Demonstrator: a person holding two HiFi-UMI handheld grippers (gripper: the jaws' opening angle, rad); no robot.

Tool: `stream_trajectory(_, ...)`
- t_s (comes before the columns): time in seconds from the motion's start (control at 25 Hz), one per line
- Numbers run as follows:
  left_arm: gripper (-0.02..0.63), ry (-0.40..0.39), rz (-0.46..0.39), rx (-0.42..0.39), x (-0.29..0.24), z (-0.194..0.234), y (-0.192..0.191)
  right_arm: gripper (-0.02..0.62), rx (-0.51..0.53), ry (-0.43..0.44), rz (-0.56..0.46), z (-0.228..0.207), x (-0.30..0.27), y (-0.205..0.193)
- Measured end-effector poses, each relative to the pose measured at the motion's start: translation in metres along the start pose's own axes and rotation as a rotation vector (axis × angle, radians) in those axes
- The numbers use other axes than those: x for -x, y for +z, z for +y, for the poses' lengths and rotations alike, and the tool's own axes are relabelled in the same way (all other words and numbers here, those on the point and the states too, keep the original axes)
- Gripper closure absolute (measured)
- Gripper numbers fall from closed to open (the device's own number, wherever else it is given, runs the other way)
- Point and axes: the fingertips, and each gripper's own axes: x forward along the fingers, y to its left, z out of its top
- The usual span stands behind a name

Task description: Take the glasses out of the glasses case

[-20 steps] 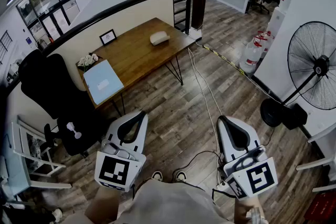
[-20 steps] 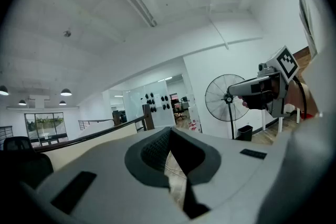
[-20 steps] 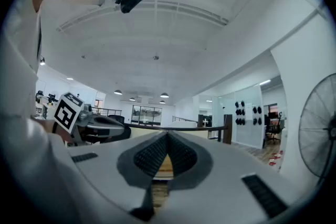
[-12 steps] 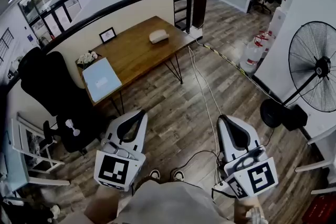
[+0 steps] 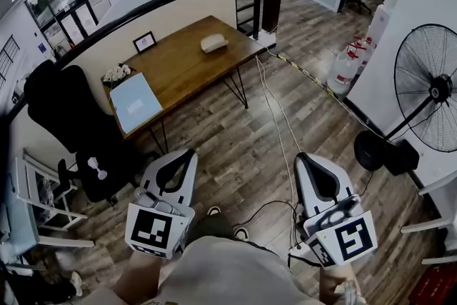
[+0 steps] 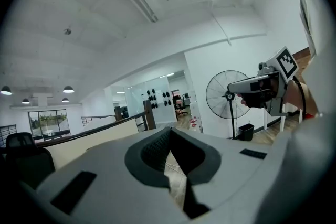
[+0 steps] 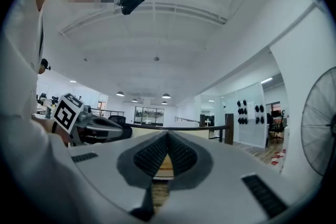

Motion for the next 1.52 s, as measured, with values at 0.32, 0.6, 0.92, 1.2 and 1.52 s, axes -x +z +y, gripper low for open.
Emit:
stream_trajectory(0.32,0.604,0.001,-0.012,-0.008,-0.021,0.016,0.000,0.314,-0.019,-0.048,-0.025,-0.021,-0.021,-0.003)
stream_trajectory(0.6,0.604,-0.013,-0.008,-0.004,-0.060,0.047,-0.007,0.308,-0.010,-0.060,0.003,-0.036,-0.066,-0.013)
stream_trajectory(0.92,0.604,-0.024,0.008,0.005,-0.137,0.103,-0.016,0.305,-0.020,-0.058,0.046,-0.071,-0.154,-0.026)
stream_trajectory(1.2,0.604,-0.021,0.020,0.009,-0.196,0.179,-0.022,0.304,-0.009,-0.033,0.071,-0.082,-0.256,-0.026)
stream_trajectory(1.52,0.604,-0.023,0.021,0.030,-0.254,0.266,-0.034,0.304,-0.005,-0.007,0.107,-0.081,-0.366,-0.034)
